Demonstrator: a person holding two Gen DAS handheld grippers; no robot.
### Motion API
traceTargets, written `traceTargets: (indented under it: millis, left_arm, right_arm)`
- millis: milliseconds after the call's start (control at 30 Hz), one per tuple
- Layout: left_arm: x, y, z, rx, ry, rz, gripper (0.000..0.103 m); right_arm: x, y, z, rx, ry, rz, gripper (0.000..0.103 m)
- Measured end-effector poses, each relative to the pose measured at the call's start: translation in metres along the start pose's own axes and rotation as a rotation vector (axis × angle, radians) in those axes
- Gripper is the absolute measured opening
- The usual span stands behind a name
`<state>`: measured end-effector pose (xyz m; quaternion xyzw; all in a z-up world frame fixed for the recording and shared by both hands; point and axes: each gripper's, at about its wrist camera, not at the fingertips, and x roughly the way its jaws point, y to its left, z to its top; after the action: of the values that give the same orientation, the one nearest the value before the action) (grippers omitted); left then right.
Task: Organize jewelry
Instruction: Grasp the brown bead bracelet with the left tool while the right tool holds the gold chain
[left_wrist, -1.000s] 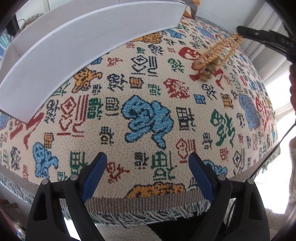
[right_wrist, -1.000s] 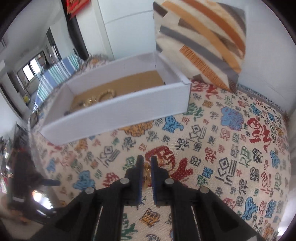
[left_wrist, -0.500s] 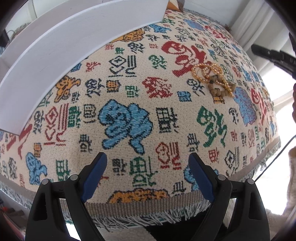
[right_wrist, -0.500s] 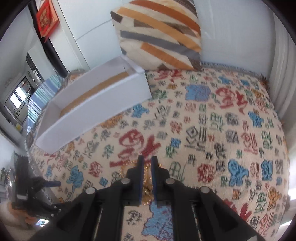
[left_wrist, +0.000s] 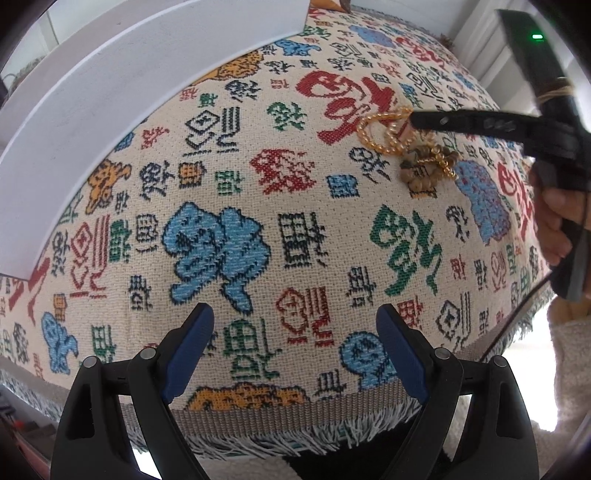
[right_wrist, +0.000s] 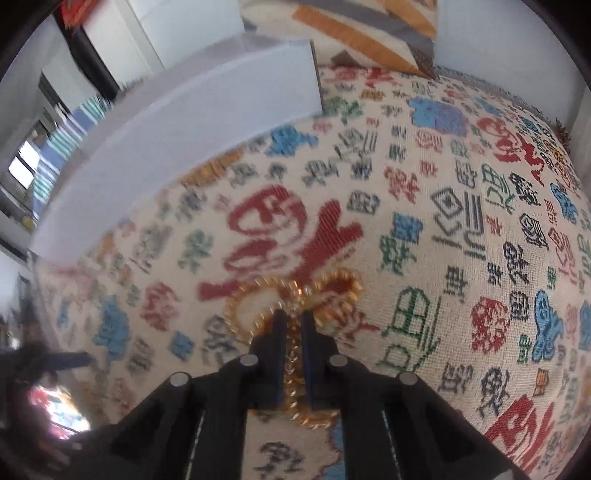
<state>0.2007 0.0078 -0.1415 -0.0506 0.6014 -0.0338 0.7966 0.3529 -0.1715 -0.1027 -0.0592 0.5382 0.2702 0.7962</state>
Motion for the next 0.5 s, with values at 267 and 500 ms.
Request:
traceTargets:
  millis: [267, 500]
  left_arm:
    - [0.009, 0.001, 0.024, 0.000, -0.002, -0.001, 0.090]
    - [0.013, -0.044, 0.079, 0.122, -0.096, -0.022, 0.090]
  right_arm:
    - [-0.097, -0.026, -0.005, 0.139, -0.195, 0.162, 0.008]
    - [-0.100, -0.051, -0.019, 0.227, -0.203, 0.169, 0.008]
